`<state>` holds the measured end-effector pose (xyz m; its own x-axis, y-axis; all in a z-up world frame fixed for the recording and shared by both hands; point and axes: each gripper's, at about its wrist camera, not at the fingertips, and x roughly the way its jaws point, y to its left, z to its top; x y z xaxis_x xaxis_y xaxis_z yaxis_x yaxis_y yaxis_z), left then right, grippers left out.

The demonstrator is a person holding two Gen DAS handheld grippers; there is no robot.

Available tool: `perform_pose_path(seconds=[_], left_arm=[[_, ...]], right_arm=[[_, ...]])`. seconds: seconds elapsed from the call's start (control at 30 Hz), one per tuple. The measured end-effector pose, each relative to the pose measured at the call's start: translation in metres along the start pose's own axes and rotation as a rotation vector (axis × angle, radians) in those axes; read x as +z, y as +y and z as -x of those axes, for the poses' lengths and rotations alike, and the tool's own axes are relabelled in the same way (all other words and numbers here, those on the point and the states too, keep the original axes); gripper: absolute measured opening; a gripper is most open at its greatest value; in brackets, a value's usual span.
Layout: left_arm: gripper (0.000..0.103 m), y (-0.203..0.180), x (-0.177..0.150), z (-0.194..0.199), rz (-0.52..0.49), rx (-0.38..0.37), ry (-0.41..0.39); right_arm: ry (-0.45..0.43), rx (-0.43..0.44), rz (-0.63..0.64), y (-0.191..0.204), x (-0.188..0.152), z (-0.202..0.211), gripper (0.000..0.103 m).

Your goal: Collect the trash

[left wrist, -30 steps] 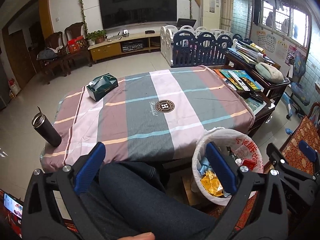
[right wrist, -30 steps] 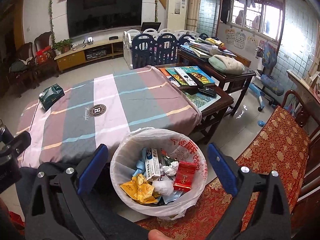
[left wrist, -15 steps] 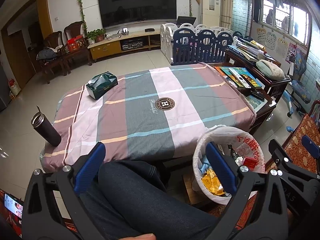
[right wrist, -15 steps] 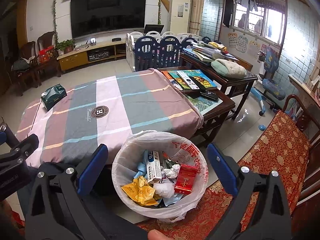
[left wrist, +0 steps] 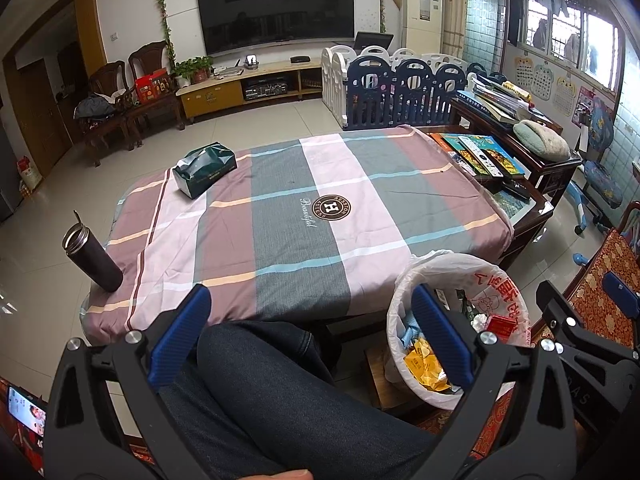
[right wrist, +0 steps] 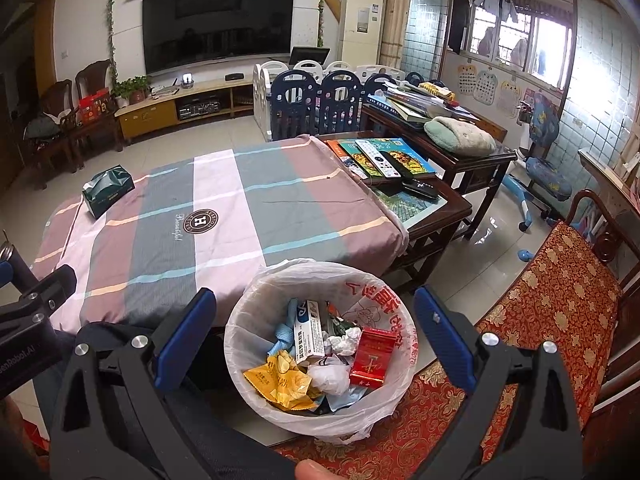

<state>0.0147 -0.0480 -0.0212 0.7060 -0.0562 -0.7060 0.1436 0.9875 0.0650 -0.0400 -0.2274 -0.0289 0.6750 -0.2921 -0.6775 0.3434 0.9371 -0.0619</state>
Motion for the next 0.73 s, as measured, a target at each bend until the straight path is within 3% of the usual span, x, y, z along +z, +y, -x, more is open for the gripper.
perform_pose_path(seconds=[0.37,0.73], left_arm=[[0.100,0.000,0.000,0.002,0.002,0.006,-0.022],[0.100,0.016,0.002,-0.019,0.047,-0.040,0.025]], right_arm=[[0.007,0.003,0.002,-0.001,-0.002,-0.003,0.097],[0.026,0.024,-0.033,-0.003,0.006,-0.023,0.097]])
